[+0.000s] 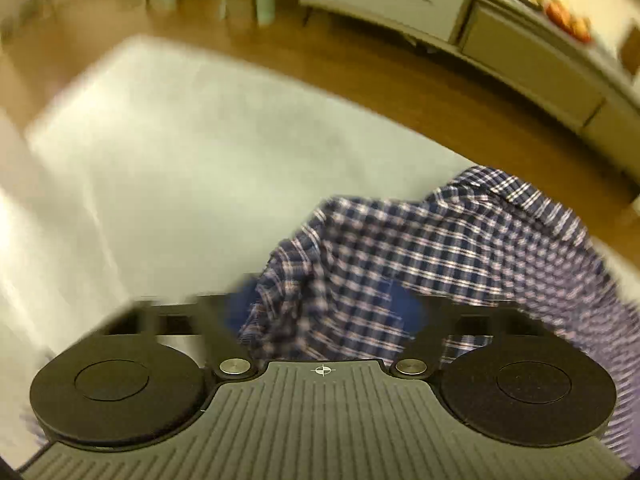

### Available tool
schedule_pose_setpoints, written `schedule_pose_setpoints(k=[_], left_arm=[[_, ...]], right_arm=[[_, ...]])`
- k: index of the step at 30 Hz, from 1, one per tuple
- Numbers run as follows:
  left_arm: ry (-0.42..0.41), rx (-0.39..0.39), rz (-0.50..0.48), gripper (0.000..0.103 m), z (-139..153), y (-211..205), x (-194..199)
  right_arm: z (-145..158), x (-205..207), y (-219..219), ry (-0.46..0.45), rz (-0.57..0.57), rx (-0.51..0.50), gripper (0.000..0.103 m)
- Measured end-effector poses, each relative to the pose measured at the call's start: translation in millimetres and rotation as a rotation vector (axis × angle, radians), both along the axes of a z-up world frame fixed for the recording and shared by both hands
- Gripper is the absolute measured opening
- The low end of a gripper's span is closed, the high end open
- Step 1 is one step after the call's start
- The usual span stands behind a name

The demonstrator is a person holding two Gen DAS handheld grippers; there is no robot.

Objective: Fold clothes

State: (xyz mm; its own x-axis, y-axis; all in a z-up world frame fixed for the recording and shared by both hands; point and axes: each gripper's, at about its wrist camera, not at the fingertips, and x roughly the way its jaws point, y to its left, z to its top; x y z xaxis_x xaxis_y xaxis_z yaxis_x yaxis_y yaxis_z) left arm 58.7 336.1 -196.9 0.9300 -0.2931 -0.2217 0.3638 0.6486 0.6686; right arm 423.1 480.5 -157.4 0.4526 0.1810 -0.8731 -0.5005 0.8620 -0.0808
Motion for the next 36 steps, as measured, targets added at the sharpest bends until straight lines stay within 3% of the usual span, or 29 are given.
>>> schedule_pose_setpoints(k=[2,5,7,8,9,11,16,20,22,23,24,25,30,32,34,35,36], left_arm=[[0.003,0.001,-0.005,0.005,0,2,1],[0.007,0.007,-0.014,0.006,1,7,-2],[0.011,0.013,-0.011,0.006,1,14,1],[0.012,0.013,-0.010,0.006,1,14,1],[0.012,0.014,-0.009,0.006,1,15,2],[0.014,0.012,-0.009,0.006,3,16,4],[0.014,0.001,-0.008,0.007,4,19,-2],[0.021,0.000,-0.009,0.007,6,20,-2],[0.019,0.005,-0.010,0.007,6,20,-4],[0.013,0.006,-0.006,0.007,7,21,-4],[0.006,0.005,0.003,0.007,9,23,-4],[0.000,-0.001,0.019,0.007,12,26,-4],[-0.003,-0.087,0.196,0.007,42,55,9],[0.017,-0.141,0.320,0.007,51,75,17],[0.063,-0.218,0.522,0.007,59,107,38],[0.100,-0.268,0.633,0.007,61,128,48],[0.138,-0.318,0.744,0.007,64,148,59]], right_arm=[[1,-5,-8,-0.015,-0.014,-0.016,0.012],[10,-9,-31,-0.022,-0.060,0.050,0.012],[6,-5,-40,0.003,-0.084,0.056,0.031],[4,-6,-43,-0.002,-0.092,0.029,0.052],[3,-6,-45,-0.027,-0.096,-0.010,0.058],[7,-8,-46,-0.094,-0.108,-0.070,0.058],[38,-18,-28,-0.239,-0.097,-0.031,0.058],[35,-18,6,-0.221,-0.008,-0.071,0.060],[22,-15,22,-0.194,0.023,-0.157,0.053],[14,-11,28,-0.173,0.028,-0.228,0.024],[7,-6,31,-0.154,0.033,-0.287,0.004],[7,-3,30,-0.154,0.031,-0.309,0.004],[64,4,-2,-0.150,-0.110,0.028,0.004],[65,11,-6,-0.100,-0.142,0.169,0.004],[61,19,-7,-0.048,-0.163,0.303,0.004],[56,23,-10,-0.013,-0.153,0.396,0.015],[52,27,-17,0.022,-0.142,0.481,0.035]])
